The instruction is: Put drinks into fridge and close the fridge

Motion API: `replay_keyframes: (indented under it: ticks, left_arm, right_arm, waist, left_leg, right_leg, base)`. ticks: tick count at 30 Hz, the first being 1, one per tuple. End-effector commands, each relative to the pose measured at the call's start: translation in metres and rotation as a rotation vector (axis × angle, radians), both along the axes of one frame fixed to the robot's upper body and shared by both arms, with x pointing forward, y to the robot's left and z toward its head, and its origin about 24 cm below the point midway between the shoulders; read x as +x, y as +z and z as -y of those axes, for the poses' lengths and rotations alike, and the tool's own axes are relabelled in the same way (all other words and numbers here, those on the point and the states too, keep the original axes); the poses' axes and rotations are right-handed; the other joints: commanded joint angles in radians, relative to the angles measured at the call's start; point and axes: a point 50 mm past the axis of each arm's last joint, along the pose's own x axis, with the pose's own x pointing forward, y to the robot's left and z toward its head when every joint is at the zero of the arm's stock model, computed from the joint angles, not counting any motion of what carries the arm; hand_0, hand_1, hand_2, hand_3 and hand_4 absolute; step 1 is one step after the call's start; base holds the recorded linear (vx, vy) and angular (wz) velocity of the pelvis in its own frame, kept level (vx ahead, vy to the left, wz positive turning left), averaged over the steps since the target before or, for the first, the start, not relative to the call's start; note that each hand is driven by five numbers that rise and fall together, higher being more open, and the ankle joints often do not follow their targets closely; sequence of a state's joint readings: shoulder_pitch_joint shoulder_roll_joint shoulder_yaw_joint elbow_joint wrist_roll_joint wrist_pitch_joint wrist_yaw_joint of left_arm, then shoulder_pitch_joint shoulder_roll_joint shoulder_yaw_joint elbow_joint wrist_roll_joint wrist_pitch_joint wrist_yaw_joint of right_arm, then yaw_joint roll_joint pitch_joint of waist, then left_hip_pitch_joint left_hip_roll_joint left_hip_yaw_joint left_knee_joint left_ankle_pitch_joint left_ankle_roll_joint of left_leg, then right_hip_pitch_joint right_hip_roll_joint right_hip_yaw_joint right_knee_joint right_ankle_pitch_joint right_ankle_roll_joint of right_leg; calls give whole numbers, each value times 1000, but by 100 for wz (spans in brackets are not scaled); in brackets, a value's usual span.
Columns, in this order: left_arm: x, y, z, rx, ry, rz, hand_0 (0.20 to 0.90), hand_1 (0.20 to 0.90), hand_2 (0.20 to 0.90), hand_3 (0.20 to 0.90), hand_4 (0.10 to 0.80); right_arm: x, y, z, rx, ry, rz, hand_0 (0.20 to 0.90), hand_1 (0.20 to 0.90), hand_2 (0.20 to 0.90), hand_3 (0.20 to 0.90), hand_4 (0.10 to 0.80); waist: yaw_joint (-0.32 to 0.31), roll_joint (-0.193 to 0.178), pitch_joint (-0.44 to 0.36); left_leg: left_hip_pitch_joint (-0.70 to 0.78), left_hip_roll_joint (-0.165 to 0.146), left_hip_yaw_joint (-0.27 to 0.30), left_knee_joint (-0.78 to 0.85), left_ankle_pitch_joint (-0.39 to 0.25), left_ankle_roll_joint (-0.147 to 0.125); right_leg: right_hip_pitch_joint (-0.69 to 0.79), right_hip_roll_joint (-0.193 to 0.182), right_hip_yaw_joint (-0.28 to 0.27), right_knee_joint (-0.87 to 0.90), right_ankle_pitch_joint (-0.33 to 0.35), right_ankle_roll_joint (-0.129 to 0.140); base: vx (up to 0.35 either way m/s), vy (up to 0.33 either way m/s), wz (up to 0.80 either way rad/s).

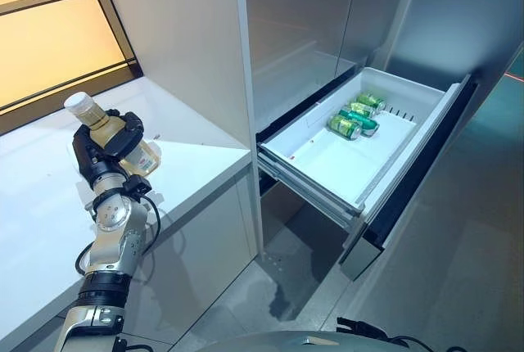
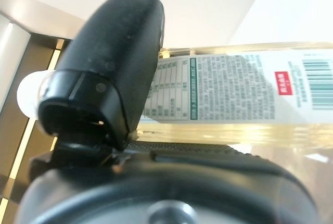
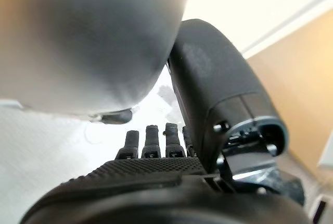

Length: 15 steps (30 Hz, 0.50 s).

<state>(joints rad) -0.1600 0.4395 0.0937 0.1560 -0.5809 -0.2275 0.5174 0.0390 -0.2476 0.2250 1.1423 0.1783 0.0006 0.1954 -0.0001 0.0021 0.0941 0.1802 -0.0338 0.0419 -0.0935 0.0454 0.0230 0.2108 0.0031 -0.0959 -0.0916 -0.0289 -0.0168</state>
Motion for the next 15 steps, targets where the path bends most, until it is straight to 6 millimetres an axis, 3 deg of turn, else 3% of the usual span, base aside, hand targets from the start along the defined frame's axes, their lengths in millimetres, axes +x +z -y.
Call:
replay_keyframes:
  ticks: [1, 8, 11, 12, 13, 15]
  left_arm:
    - [-4, 116, 30, 277, -186, 586, 300, 300, 300, 200, 100]
    - [-7, 127, 76, 253, -607, 699, 300, 300, 300, 200, 100]
    - [-9, 121, 98, 214, -815, 721, 300, 300, 300, 200, 100]
    - [-11, 116, 107, 188, -915, 725, 300, 300, 300, 200, 100]
    - [-11, 115, 107, 185, -921, 725, 300, 300, 300, 200, 100]
    - [-14, 107, 115, 139, -1043, 727, 300, 300, 300, 200, 100]
  right_arm:
    - [33, 12, -18, 56, 124, 169, 900, 900, 900, 900, 800]
    - [79, 45, -59, 184, 284, 430, 900, 900, 900, 900, 800]
    - [94, 66, -80, 286, 339, 520, 900, 900, 900, 900, 800]
    - [102, 82, -92, 347, 384, 581, 900, 900, 900, 900, 800]
    - [102, 83, -93, 351, 383, 584, 900, 900, 900, 900, 800]
    - [113, 107, -102, 427, 445, 692, 900, 900, 900, 900, 800]
  waist:
    - [4, 22, -31]
    - [3, 20, -23]
    - [1, 18, -17]
    - [1, 15, -13]
    - [0, 15, -13]
    - [-1, 13, -8]
  left_leg:
    - [12, -11, -10, 8, -112, 5]
    - [9, -12, -20, 6, -108, 5]
    - [9, -13, -26, 6, -105, 5]
    - [8, -13, -30, 6, -103, 4]
    - [8, -13, -30, 6, -102, 4]
    - [8, -12, -32, 6, -99, 4]
  right_leg:
    - [-50, 1, -17, 82, -61, 49]
    - [-52, -1, -23, 83, -58, 53]
    - [-50, -2, -26, 79, -54, 55]
    - [-50, -3, -28, 78, -51, 56]
    - [-50, -3, -28, 78, -51, 56]
    - [-49, -4, -31, 76, -46, 58]
  base:
    - [0, 0, 0]
    - [-4, -3, 1]
    - [-7, -5, 1]
    - [-16, -14, 3]
    - [-16, -17, 4]
    - [-15, -13, 4]
